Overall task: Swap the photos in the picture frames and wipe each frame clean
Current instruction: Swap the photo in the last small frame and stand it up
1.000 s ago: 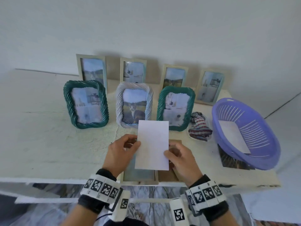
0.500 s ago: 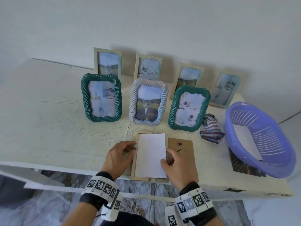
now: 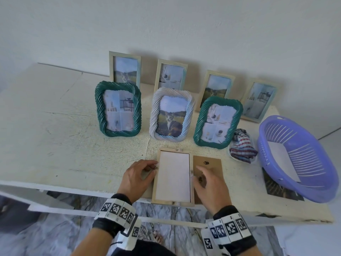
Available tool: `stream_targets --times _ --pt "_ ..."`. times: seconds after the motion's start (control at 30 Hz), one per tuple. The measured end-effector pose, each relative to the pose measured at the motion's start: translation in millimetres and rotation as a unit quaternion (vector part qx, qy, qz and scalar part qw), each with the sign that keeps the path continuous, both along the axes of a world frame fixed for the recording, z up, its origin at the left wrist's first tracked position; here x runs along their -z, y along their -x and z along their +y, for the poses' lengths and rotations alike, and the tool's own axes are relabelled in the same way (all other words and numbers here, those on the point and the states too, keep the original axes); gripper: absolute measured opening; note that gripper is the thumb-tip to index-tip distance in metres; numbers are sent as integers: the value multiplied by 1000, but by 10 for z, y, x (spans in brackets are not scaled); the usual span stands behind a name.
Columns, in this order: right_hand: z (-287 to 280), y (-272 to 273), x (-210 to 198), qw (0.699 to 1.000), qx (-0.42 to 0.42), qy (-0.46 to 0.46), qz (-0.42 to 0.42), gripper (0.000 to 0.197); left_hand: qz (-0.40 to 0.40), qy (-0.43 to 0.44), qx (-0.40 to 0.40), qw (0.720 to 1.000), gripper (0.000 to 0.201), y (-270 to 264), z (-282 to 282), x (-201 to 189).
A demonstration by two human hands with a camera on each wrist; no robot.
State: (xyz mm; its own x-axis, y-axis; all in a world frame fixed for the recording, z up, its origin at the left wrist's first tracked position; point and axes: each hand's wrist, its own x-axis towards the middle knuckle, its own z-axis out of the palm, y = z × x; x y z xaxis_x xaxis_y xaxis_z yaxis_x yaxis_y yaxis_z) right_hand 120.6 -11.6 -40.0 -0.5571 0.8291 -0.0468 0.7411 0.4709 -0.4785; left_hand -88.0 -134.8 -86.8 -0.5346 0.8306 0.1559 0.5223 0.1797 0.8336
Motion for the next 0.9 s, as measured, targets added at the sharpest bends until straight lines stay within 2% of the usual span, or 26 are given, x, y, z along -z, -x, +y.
stream_targets --times 0.1,0.17,0.23,0.37,0.47,0.57,0.67,0.77,0.9 --pt "92 -166 -8 992 49 -49 -107 53 -6 7 -3 1000 29 -5 -3 -13" --pt "121 -236 0 985 68 -33 -155 56 -9 11 -5 1000 29 -6 0 -20" --pt "135 -273 31 986 82 -11 -146 54 -17 12 -6 1000 28 -1 3 -24" --pt "158 -284 -8 990 121 19 -75 48 -34 17 -5 999 25 5 10 -23" --pt "141 -231 -118 989 142 -25 -31 43 -45 19 -3 999 25 14 15 -21" --pt "62 -82 -192 992 105 -71 -17 41 -52 19 -7 998 24 6 19 -27" --pt "-54 125 -180 997 42 -59 -1 42 -58 15 -12 998 26 -9 16 -36" --pt "-177 330 -123 998 -18 -47 -39 47 -59 14 -14 998 28 -8 20 -29" --pt "-274 486 -30 996 -26 -54 -66 52 -56 11 -9 998 29 0 23 -26"
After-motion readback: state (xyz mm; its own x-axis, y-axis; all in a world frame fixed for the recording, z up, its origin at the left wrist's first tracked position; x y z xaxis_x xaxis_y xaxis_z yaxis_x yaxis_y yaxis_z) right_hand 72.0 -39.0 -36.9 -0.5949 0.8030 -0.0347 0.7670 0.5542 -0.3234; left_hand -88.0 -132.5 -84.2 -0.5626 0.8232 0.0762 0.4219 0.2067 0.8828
